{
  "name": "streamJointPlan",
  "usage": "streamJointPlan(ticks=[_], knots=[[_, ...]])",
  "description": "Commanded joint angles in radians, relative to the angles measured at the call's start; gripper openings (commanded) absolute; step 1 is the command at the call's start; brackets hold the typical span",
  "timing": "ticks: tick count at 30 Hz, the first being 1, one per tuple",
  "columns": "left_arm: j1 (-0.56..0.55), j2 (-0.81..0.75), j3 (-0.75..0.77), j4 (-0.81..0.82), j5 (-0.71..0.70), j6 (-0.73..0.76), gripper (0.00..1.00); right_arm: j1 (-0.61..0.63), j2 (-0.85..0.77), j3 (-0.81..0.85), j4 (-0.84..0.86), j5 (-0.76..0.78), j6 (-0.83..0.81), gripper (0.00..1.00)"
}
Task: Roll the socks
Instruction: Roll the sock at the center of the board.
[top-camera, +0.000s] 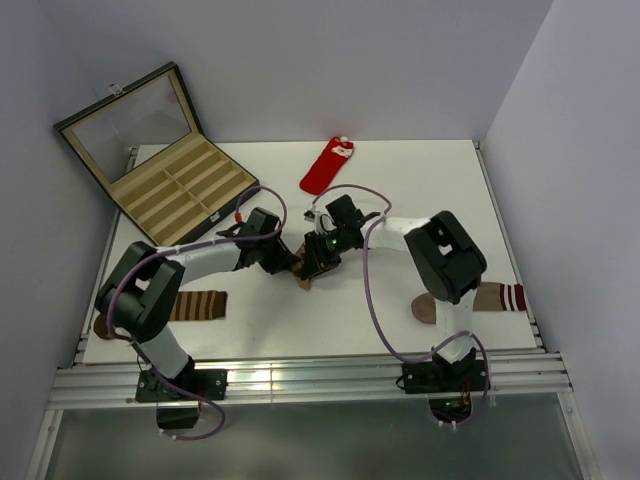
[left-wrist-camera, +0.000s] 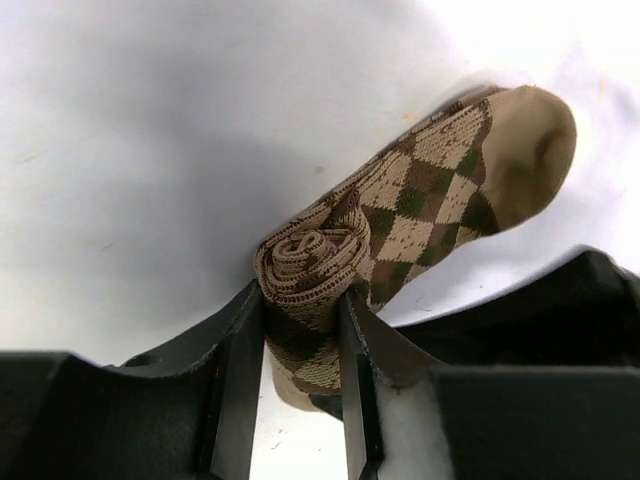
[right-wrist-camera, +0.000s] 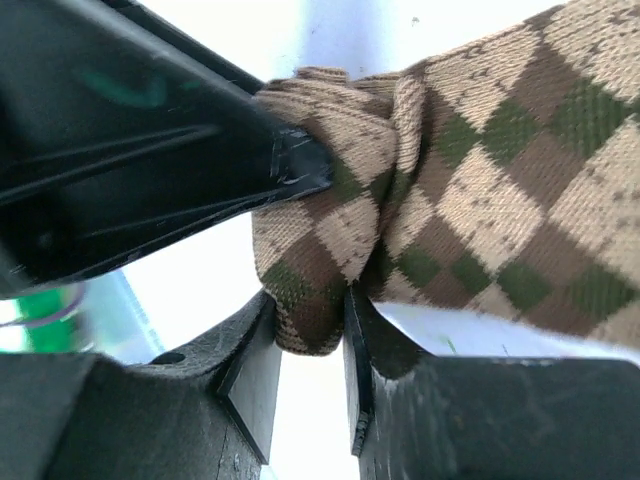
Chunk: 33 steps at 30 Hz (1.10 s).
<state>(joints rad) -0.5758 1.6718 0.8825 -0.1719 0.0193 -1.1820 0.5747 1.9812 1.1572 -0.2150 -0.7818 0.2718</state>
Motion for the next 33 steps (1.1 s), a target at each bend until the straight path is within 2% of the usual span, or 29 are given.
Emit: streamJointPlan(ticks=[1,2,7,11,15,21,26,33], knots=[[0.01,0.097,0.012,-0.158,-0.044,0.113,0.18,0.017,-0.136,-0.079,0.069,0.246,-0.035,0.32],[0.011,0.104,0.022,-0.161,-0.032,0.133,0.17,0.025,-0.165,-0.091,0.103,0.286,-0.042,0.4],[0.017,0.143,0.059,-0.196,-0.01,0.185,0.16,0.092,-0.327,-0.188,0.198,0.525,-0.115,0.49],[0.024,0.155,0.09,-0.221,-0.009,0.219,0.16,0.169,-0.403,-0.25,0.276,0.743,-0.187,0.5],[0.03,0.174,0.119,-0.244,0.004,0.242,0.16,0.284,-0.44,-0.287,0.333,0.854,-0.261,0.5],[0.03,0.18,0.142,-0.258,0.013,0.26,0.16,0.401,-0.4,-0.274,0.377,0.976,-0.345,0.49],[0.03,0.18,0.144,-0.259,0.014,0.268,0.16,0.433,-0.349,-0.257,0.391,1.049,-0.371,0.49],[0.03,0.183,0.148,-0.256,0.021,0.272,0.16,0.445,-0.257,-0.235,0.367,1.072,-0.387,0.5]])
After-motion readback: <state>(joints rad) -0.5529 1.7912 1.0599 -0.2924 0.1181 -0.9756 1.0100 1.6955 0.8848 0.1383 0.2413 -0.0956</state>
